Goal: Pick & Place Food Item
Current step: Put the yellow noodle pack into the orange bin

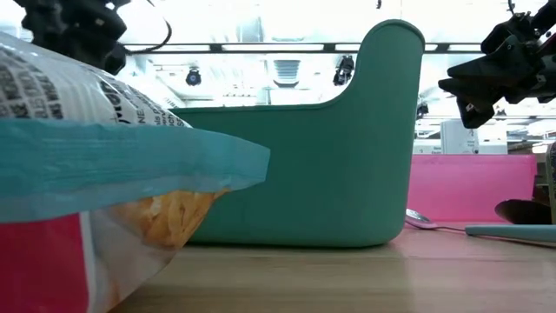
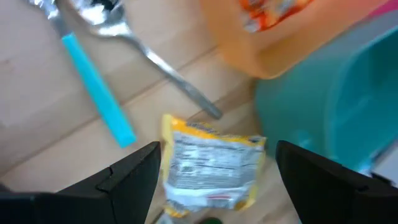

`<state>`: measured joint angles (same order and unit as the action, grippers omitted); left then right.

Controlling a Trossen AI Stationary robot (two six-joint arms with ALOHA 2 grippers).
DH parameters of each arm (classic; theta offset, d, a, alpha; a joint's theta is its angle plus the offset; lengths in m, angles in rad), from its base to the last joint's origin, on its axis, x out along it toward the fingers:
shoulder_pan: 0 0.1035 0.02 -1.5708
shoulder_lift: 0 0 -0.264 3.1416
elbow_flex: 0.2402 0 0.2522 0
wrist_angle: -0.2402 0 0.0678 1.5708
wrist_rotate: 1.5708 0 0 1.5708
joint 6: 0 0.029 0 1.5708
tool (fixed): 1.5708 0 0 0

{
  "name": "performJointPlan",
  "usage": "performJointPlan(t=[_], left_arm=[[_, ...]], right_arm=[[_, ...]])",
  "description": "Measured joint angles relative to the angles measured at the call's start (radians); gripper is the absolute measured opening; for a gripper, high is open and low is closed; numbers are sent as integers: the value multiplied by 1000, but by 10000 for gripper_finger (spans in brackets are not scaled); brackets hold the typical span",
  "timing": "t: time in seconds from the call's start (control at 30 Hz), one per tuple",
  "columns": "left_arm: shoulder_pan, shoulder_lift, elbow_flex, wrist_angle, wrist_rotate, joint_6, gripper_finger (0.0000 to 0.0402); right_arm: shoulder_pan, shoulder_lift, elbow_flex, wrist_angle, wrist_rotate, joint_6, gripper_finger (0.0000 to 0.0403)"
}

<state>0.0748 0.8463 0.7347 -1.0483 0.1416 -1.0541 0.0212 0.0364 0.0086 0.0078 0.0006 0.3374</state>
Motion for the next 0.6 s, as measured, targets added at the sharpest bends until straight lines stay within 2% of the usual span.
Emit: performJointPlan(t=[0.33,0.6], left_arm=[[-4,0,-216,223,178,-29,321],[-4,0,-314,300,200,-55,321]], right_arm=[[0,0,0,0,0,0,107],[0,0,0,0,0,0,107]])
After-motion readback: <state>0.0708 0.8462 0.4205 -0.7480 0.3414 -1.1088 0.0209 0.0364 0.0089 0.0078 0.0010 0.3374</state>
